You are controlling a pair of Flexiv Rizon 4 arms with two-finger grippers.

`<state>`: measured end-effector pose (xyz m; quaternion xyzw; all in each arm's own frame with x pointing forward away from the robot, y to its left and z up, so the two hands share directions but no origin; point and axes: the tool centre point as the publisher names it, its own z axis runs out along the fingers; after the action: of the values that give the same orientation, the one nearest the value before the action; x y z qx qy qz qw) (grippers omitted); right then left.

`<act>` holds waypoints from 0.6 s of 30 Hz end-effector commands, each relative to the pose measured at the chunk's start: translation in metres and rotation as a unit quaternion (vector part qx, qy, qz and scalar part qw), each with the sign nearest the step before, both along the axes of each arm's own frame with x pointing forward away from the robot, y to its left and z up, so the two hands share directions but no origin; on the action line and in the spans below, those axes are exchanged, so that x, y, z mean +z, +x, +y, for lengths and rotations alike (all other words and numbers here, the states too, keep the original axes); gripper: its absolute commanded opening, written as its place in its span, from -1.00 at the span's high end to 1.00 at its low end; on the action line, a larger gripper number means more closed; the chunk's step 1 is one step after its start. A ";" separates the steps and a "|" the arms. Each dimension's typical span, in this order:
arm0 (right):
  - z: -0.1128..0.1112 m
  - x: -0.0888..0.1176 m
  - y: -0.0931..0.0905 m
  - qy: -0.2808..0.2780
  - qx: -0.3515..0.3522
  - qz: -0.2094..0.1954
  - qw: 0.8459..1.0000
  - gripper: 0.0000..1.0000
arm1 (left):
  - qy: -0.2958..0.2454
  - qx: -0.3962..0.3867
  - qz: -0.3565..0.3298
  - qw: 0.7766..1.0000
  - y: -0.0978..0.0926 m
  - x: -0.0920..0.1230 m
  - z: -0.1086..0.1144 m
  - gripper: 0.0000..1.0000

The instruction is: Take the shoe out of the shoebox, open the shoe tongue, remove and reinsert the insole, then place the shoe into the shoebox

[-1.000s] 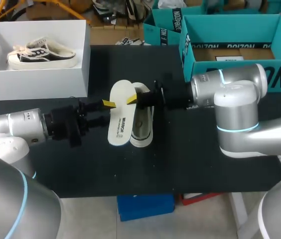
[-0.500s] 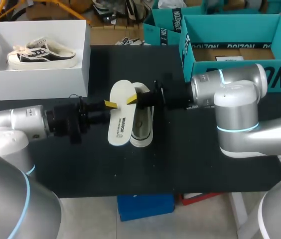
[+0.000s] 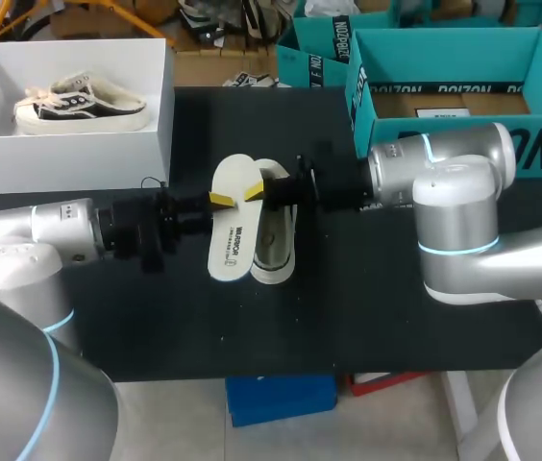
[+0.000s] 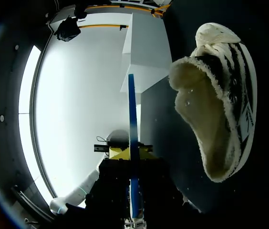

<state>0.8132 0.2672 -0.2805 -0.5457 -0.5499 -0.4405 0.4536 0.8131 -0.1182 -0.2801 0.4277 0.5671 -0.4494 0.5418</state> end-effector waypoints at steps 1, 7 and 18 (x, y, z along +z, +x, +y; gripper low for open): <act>0.001 -0.001 0.000 0.000 -0.002 0.000 1.000 1.00 | 0.001 -0.003 -0.003 1.000 0.002 -0.001 -0.003 1.00; 0.001 -0.001 0.000 0.000 -0.002 0.000 1.000 1.00 | 0.002 -0.010 -0.006 1.000 0.001 0.000 -0.007 1.00; -0.018 0.005 -0.005 -0.036 -0.058 0.011 0.998 -1.00 | 0.063 0.009 0.001 0.998 -0.016 0.008 0.014 1.00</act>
<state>0.8209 0.2578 -0.2846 -0.5830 -0.5333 -0.4362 0.4306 0.8135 -0.1169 -0.2822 0.4500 0.5814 -0.4251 0.5279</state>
